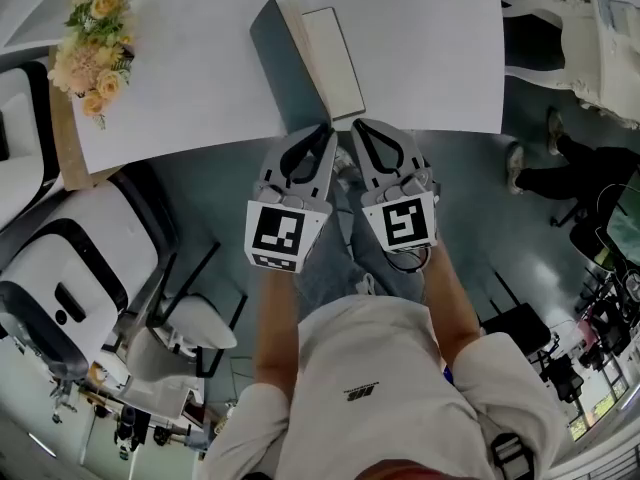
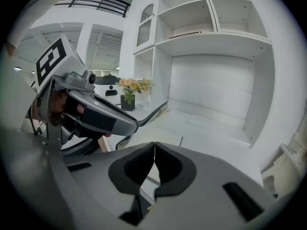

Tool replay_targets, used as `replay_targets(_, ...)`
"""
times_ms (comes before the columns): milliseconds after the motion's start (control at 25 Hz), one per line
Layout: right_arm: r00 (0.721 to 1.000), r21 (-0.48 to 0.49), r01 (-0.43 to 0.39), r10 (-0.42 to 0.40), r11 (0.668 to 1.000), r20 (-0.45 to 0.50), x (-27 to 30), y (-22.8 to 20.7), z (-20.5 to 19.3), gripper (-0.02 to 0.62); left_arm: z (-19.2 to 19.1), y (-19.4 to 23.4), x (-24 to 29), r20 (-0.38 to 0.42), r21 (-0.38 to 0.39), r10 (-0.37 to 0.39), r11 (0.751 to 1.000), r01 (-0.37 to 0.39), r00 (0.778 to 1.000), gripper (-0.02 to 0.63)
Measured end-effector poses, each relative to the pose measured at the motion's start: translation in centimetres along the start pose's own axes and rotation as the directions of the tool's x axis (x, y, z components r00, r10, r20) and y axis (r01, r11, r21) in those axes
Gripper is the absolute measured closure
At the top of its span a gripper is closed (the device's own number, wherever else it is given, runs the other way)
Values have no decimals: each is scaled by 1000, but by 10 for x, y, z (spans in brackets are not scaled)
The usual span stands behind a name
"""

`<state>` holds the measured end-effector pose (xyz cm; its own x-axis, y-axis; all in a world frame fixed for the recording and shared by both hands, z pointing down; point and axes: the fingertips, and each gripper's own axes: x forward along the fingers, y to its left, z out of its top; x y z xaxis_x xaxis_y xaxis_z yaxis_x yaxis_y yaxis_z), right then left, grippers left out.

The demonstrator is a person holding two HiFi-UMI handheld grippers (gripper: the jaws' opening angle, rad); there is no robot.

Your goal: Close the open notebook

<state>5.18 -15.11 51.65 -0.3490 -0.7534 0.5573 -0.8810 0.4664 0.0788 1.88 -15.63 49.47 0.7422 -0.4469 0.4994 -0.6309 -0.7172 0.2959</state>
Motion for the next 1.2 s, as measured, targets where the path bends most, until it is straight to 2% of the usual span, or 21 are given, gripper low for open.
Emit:
replay_targets(840, 995, 86, 88, -84, 992, -53, -7, -38, -35, 600, -31, -25, 69, -120, 16, -142, 989, 145, 983, 606)
replay_targets(1200, 992, 108, 108, -101, 988, -70, -3, -37, -43, 600, -42, -14, 72, -126, -15, -154, 988, 154, 980, 606)
